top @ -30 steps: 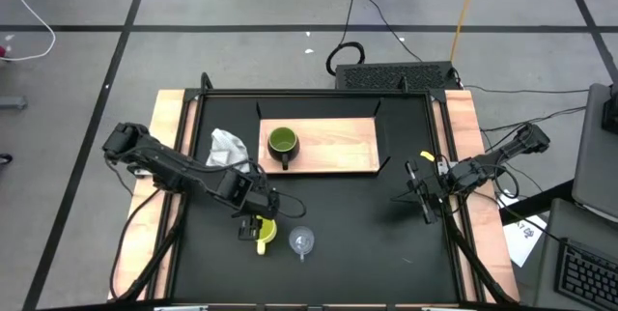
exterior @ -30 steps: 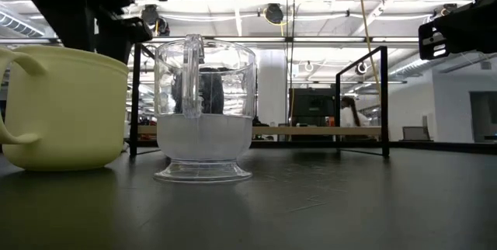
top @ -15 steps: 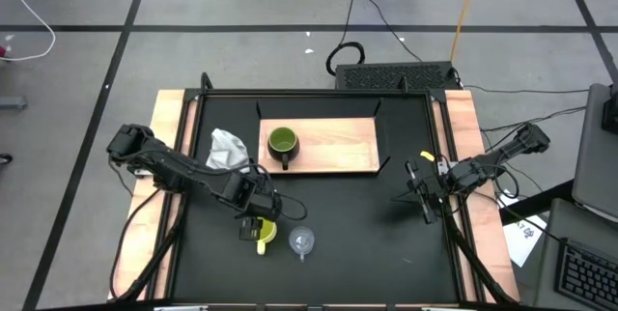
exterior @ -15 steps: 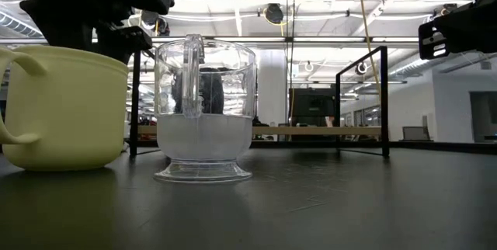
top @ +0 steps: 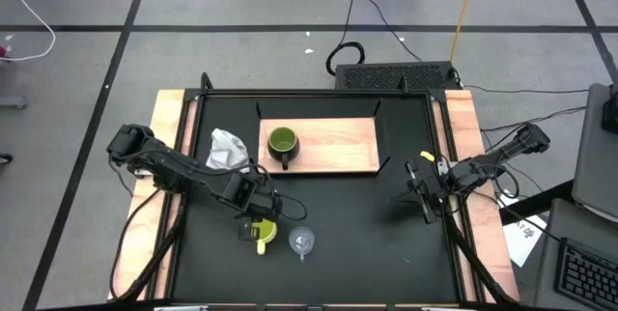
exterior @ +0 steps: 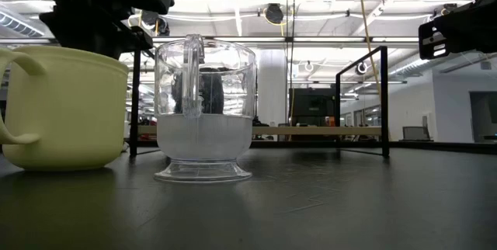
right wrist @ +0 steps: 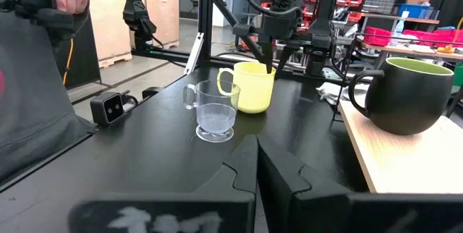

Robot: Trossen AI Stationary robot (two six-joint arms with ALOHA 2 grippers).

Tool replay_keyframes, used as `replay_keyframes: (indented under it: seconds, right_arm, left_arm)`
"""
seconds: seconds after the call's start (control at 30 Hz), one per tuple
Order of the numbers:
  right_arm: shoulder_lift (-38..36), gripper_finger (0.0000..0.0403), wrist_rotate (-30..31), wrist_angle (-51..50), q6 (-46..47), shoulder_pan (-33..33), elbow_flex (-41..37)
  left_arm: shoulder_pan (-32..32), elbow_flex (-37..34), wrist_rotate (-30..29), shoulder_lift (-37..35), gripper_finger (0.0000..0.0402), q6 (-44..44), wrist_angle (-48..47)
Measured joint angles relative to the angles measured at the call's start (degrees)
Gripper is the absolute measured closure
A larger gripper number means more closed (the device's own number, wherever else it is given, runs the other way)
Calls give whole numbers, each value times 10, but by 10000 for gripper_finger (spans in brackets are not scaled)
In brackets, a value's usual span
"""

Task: Stack small to large cups/mugs on shelf
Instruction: Put the yellow mug on the shelf

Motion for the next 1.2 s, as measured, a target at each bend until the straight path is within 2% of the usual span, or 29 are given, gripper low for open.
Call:
replay_keyframes:
  seconds: [0.13,0.43,0.83,1.0,1.2]
  right_arm:
    - [0,403,0,0,0,0,0]
    - [0,403,0,-2,1,0,0]
    - [0,403,0,-2,1,0,0]
    - [0,403,0,-2,1,0,0]
    - [0,403,0,-8,2,0,0]
  left_arm:
    - [0,0,1,-1,392,-1,-3]
    - [-5,-1,-14,-19,395,35,-9]
    - [-18,-1,-95,-139,398,45,-13]
    - [-20,-1,-107,-171,398,43,-8]
    - [-21,-44,-129,-225,398,29,8]
